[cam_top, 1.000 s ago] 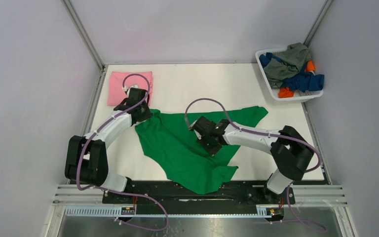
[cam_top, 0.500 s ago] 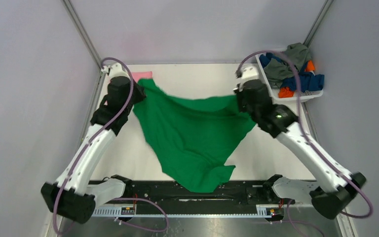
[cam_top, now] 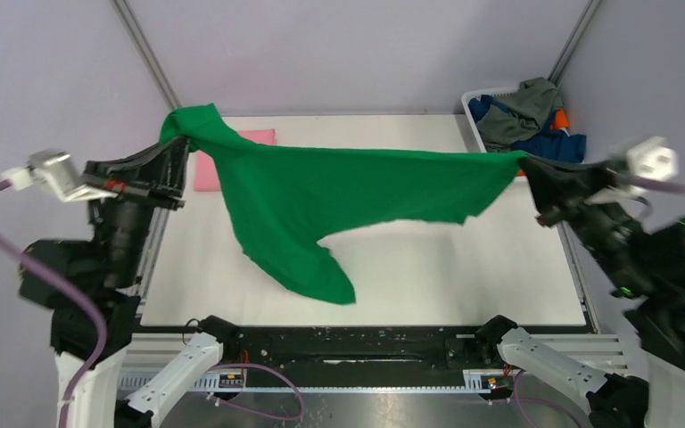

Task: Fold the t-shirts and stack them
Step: Flatten out the tshirt

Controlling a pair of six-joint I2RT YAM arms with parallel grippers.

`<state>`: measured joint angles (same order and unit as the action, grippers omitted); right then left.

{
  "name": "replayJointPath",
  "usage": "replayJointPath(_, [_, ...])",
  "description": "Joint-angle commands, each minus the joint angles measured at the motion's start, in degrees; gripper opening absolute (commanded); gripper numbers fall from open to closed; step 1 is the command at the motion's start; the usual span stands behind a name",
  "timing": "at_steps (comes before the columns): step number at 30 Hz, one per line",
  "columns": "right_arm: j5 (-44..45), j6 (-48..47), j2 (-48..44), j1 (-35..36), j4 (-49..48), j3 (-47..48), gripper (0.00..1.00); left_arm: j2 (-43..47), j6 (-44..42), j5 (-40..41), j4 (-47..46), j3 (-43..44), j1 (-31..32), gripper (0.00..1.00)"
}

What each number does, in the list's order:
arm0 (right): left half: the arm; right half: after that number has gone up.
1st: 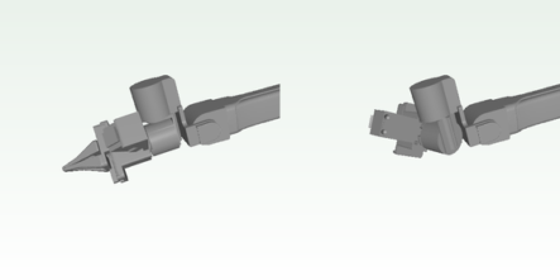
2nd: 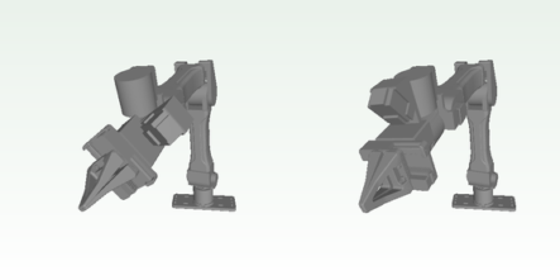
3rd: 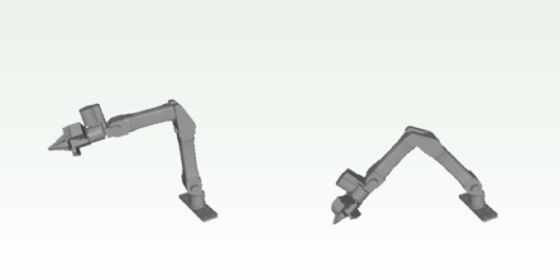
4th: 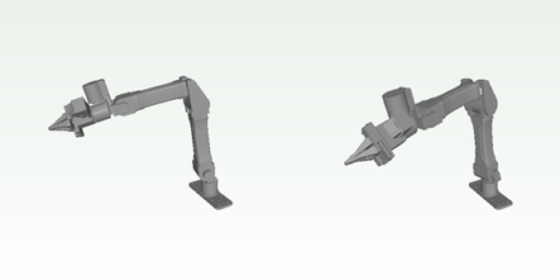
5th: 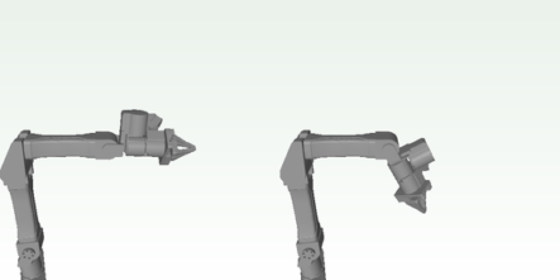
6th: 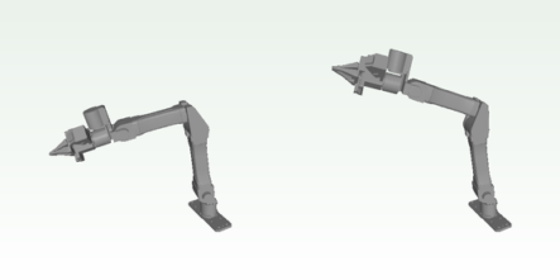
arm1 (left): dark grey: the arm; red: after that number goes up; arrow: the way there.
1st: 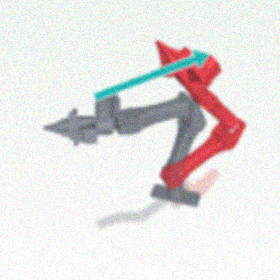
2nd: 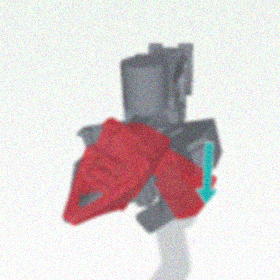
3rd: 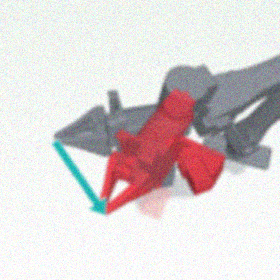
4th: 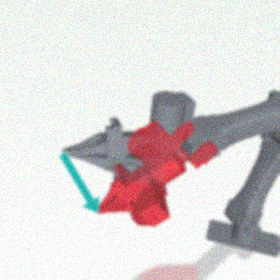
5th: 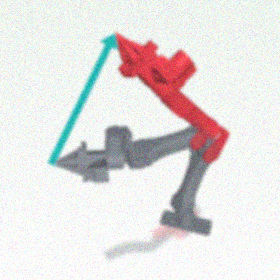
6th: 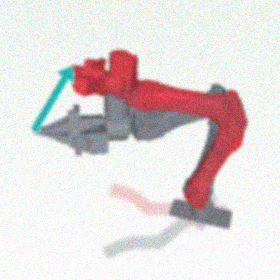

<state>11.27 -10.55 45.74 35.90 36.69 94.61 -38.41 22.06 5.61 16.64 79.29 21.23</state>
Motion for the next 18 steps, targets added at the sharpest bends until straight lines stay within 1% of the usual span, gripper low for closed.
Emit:
replayJointPath(1, [-13.97,-2.56,-0.86,0.14,6.28,10.44,0.0,2.49,-5.08,-9.49,-3.63,6.35,0.04,0.0])
replayJointPath(3, [-15.92,-2.45,-0.09,0.07,8.64,14.02,0.0,2.73,-6.16,-12.58,-3.96,8.74,0.0,0.0])
replayJointPath(6, [-17.44,-2.87,0.58,0.11,10.49,16.7,0.0,2.14,-7.27,-14.08,-3.99,11.71,-0.05,0.0])
replayJointPath(8, [-17.38,-3.2,0.64,0.13,10.97,17.06,0.0,0.84,-7.98,-13.03,-3.91,12.97,-0.07,0.0])
replayJointPath(10, [-14.48,-3.06,0.69,0.13,10.27,16.05,0.0,-1.25,-8.19,-10.87,-3.23,13.94,-0.1,0.0])
replayJointPath(11, [-12.17,-2.73,0.83,0.06,9.49,15.07,0.0,-2.66,-8.37,-9.77,-2.56,14.47,-0.01,0.0])
replayJointPath(14, [1.29,-2.12,2.08,0.13,6.92,11.84,0.0,-8.96,-9.51,-2.1,-0.49,15.32,-0.05,0.0])
replayJointPath(18, [21.86,-2.23,6.37,0.13,2.64,4.38,0.0,-19.96,-11.82,9.79,1.0,15.16,-0.04,0.0])
